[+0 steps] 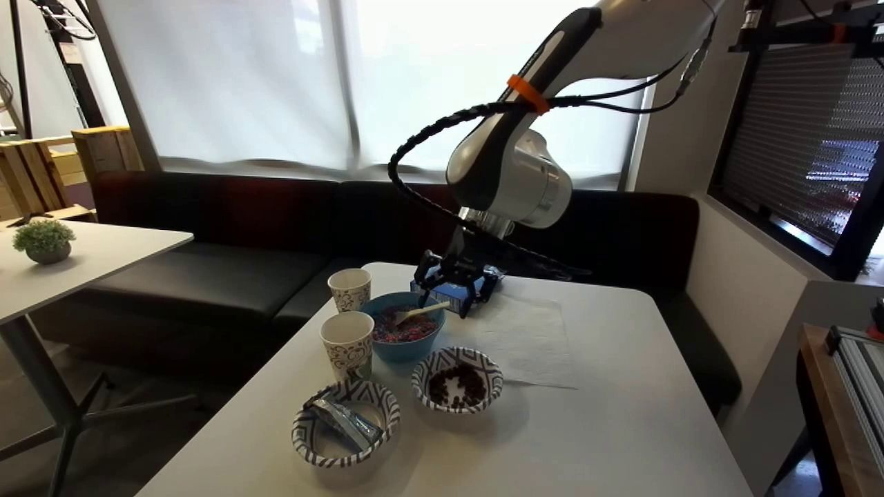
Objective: Move the blue bowl and the paper cups to the front
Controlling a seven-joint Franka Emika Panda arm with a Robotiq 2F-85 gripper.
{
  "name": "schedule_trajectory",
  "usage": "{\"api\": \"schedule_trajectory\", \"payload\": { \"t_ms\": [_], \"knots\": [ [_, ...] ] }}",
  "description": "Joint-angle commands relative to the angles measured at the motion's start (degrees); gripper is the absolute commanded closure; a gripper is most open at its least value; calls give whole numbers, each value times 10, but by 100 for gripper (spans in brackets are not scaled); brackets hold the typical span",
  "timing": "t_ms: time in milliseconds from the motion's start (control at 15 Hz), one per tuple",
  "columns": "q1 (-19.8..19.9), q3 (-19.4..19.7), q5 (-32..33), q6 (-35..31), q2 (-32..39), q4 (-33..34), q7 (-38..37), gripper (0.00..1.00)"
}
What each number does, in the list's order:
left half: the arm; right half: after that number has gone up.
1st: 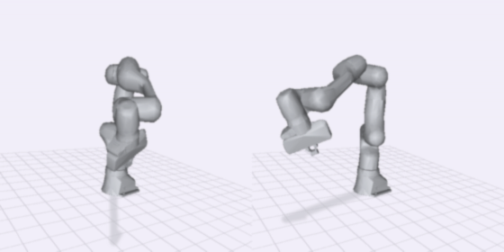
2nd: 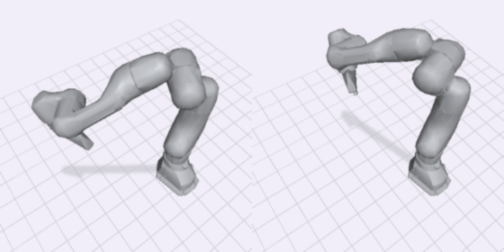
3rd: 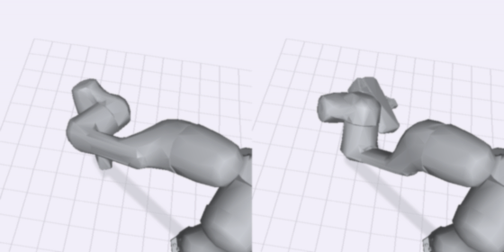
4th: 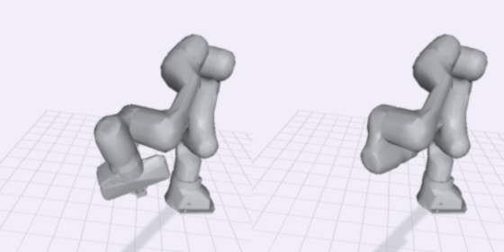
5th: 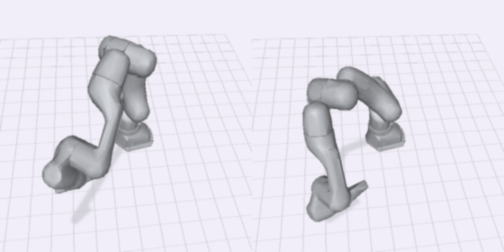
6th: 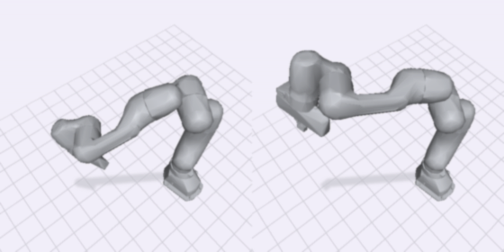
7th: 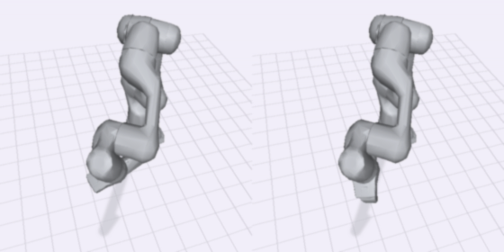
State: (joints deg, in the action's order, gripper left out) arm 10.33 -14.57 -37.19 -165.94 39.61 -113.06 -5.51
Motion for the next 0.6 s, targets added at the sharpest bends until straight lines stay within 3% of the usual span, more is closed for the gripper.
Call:
{"api": "schedule_trajectory", "payload": {
  "t_ms": [0, 200, 467, 533],
  "knots": [
    [27, -29, -23, -19, 26, 19, 35, 42],
    [39, -37, -23, -20, 33, 22, 49, 64],
    [52, -42, -24, -22, 41, 24, 61, 70],
    [54, -43, -25, -24, 42, 24, 61, 66]
  ]
}}
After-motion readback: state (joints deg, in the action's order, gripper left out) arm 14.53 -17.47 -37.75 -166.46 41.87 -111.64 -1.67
